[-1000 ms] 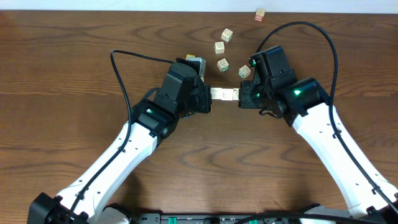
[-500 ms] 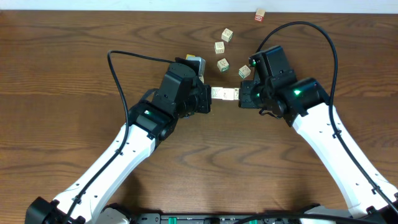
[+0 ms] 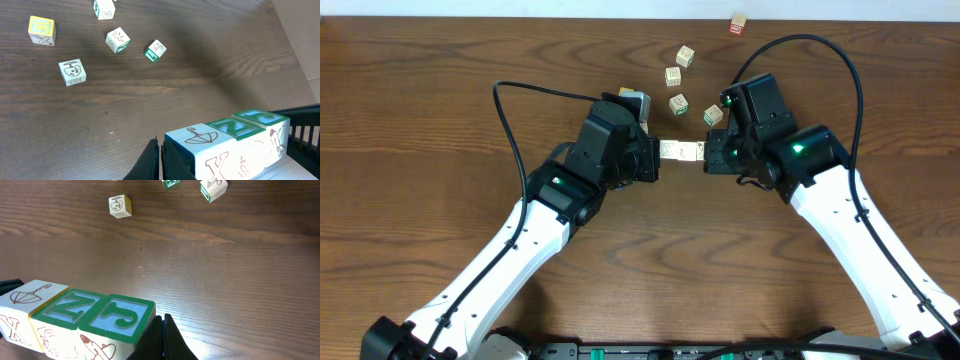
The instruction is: Lift 3 blocks
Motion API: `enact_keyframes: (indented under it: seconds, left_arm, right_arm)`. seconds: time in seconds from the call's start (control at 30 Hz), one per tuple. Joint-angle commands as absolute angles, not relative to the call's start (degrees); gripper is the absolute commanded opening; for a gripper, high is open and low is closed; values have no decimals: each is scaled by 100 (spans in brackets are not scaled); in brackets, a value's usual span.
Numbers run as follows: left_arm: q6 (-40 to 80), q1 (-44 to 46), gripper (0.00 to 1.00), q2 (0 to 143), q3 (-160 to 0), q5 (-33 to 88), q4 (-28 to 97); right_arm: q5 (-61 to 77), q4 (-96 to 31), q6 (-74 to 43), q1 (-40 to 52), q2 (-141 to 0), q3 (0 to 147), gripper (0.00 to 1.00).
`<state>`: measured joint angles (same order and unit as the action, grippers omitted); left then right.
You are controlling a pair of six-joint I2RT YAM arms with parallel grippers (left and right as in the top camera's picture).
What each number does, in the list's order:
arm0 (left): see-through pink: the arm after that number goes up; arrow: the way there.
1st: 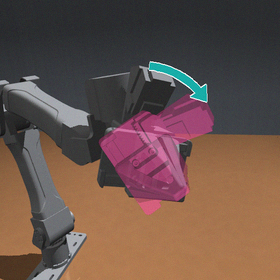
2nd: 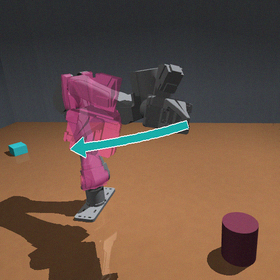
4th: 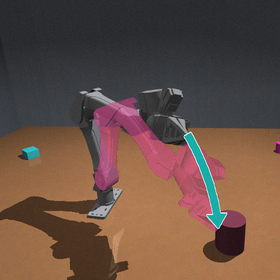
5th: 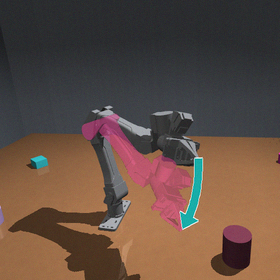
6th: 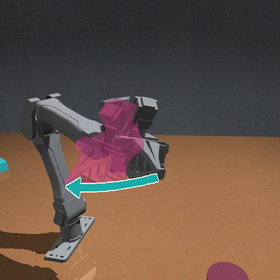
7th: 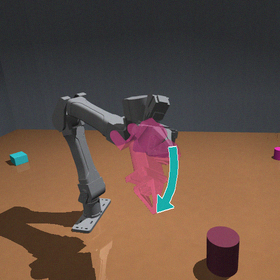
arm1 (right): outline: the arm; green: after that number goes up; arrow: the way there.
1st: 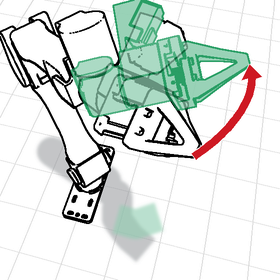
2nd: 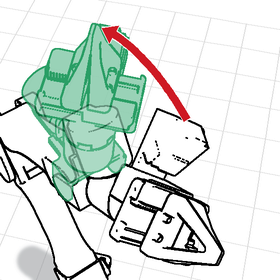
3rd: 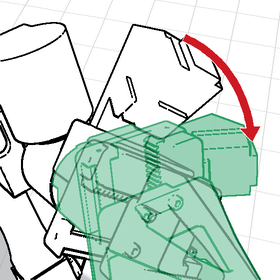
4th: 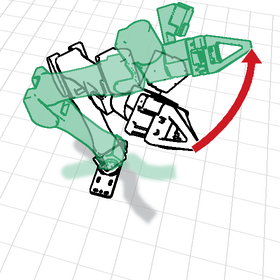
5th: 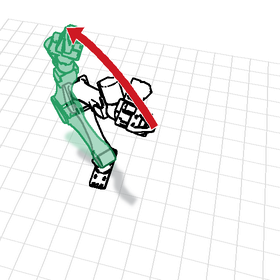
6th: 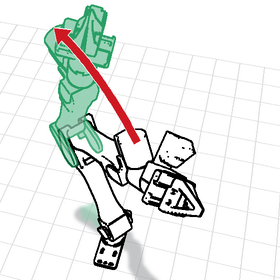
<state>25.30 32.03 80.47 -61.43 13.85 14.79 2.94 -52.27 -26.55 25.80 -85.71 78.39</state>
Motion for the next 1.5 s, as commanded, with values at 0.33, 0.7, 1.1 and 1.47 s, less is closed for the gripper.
enact_keyframes:
  seconds: [0.33,0.7,1.1,1.47]
  left_arm:
    - [2558,3610,7,7959,-6388,2637,1319]
    - [2556,3610,7,7959,-6388,2637,1319]
    - [2530,3610,7,7961,-6388,2635,1319]
    - [2471,3610,7,8138,-6388,2637,1367]
  right_arm:
    - [1787,-5019,-2611,3085,-8508,8090,1]
    - [1787,-5017,-2611,3085,-8508,8088,1]
    - [1780,-5019,-2611,3085,-8508,8090,1]
    - [1594,-5059,-2613,3085,-8665,8086,1]
